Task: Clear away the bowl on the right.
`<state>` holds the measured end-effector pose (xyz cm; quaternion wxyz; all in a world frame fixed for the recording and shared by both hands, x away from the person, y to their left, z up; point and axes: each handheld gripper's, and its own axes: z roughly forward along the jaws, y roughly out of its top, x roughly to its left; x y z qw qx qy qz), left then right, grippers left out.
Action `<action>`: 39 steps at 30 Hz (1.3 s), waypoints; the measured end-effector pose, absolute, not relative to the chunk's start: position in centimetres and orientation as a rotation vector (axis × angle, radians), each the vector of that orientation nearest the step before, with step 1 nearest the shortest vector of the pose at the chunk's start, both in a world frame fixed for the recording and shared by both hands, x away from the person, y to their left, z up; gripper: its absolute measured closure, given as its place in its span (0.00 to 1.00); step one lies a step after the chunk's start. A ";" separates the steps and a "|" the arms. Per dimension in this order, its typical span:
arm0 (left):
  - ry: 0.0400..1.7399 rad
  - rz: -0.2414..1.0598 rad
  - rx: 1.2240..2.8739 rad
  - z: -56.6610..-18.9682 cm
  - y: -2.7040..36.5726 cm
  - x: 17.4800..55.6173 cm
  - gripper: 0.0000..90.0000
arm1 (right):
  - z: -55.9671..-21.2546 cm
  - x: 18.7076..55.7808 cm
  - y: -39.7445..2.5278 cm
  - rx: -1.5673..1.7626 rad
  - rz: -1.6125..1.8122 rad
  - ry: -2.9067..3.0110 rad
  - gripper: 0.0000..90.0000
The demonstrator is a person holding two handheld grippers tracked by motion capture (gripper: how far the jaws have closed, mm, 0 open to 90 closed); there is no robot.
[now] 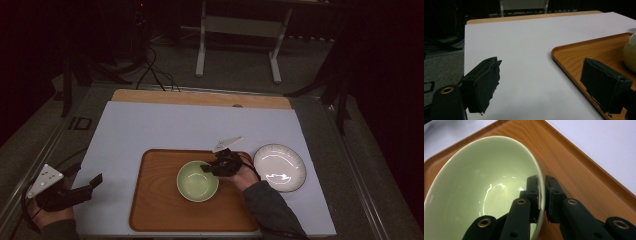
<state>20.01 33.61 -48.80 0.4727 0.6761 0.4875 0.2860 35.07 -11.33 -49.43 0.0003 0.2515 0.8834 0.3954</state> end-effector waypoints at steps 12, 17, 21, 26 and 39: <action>1.194 0.700 1.655 -48.8 33.6 20.0 0.17 | -50.2 35.0 -10.8 0.777 1.204 2.810 0.92; 1.192 0.701 1.653 -48.8 33.6 20.0 0.17 | -50.3 35.0 -10.9 0.781 1.214 2.806 0.92; 1.193 0.701 1.653 -48.8 33.6 20.0 0.17 | -49.9 35.0 -11.2 0.782 1.273 2.775 0.87; 1.194 0.702 1.654 -48.8 33.6 20.0 0.17 | -49.0 35.1 -11.9 0.775 1.277 2.743 0.81; 1.195 0.705 1.652 -48.8 33.6 19.9 0.17 | -46.8 34.6 -14.7 0.765 1.366 2.647 0.74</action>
